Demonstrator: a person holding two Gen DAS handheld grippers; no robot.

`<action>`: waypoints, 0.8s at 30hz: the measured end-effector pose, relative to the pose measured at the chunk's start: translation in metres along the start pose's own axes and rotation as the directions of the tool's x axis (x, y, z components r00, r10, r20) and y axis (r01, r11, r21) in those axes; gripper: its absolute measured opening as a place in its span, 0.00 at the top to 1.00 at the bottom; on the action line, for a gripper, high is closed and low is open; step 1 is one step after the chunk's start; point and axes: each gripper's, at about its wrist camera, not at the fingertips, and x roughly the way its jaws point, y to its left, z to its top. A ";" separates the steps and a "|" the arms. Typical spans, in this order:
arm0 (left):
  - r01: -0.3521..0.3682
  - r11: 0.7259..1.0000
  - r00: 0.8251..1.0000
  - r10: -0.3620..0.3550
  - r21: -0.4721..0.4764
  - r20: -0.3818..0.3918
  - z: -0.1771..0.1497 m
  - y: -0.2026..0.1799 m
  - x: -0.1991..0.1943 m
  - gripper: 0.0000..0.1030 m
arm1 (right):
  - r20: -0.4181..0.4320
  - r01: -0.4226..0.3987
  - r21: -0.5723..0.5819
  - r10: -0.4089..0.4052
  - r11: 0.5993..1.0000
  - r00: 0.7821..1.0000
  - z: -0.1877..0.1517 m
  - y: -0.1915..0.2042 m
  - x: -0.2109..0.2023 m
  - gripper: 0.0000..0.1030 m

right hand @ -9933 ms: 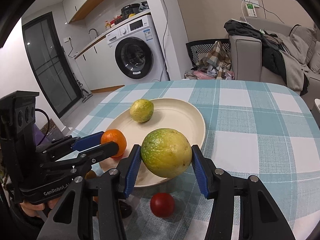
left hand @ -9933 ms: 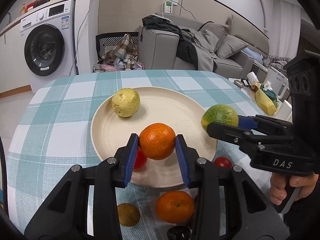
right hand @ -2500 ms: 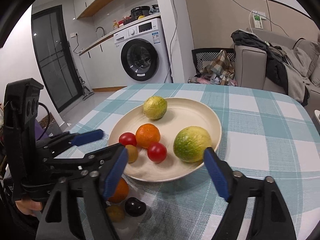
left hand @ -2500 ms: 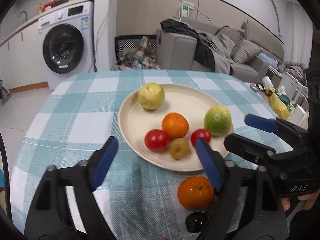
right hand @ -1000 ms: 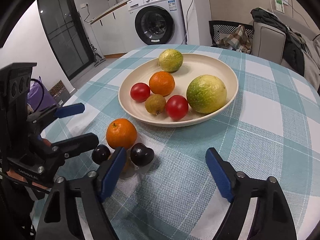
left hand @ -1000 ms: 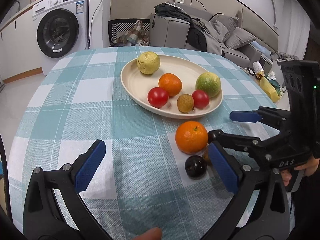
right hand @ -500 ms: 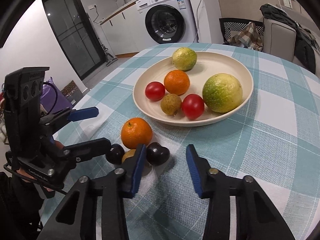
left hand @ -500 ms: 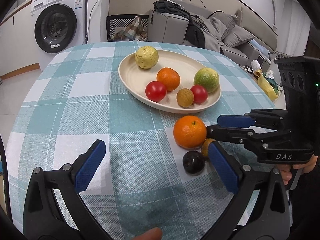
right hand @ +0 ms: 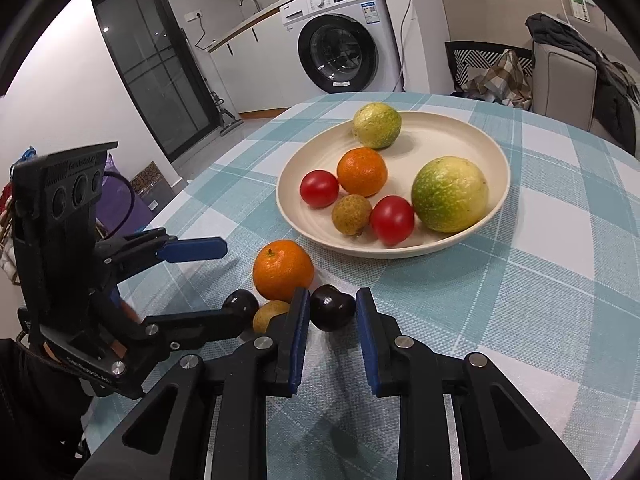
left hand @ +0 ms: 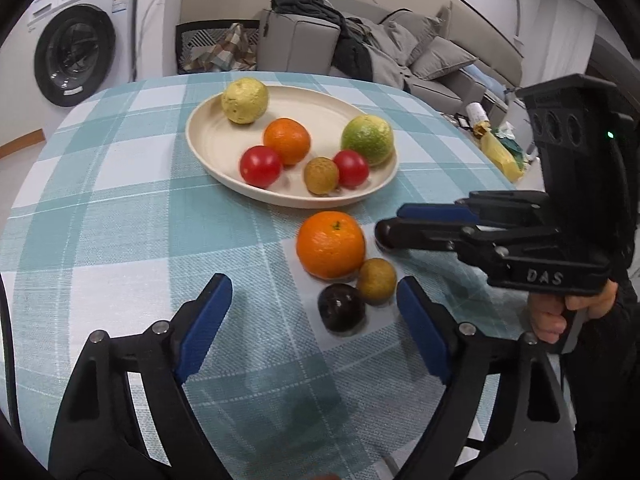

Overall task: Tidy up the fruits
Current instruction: 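Grasp a dark plum with the left tool while the right tool grasps another plum, then carry both dark plums onto the plate and open both tools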

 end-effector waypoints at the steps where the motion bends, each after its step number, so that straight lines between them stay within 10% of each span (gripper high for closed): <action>1: 0.009 1.000 1.000 -0.009 0.000 -0.003 0.000 0.000 0.000 0.23 | 0.002 0.006 0.005 -0.006 1.000 1.000 0.000 -0.002 -0.001 0.76; 14: 0.087 0.996 0.995 -0.086 0.015 -0.042 -0.003 -0.004 0.007 0.76 | 0.000 0.031 0.011 -0.031 0.999 1.000 0.000 -0.007 -0.002 0.76; 24: 0.093 0.996 0.995 -0.092 0.018 -0.026 -0.003 -0.005 0.002 0.78 | 0.006 0.030 0.013 -0.030 0.999 1.000 0.001 -0.007 -0.002 0.76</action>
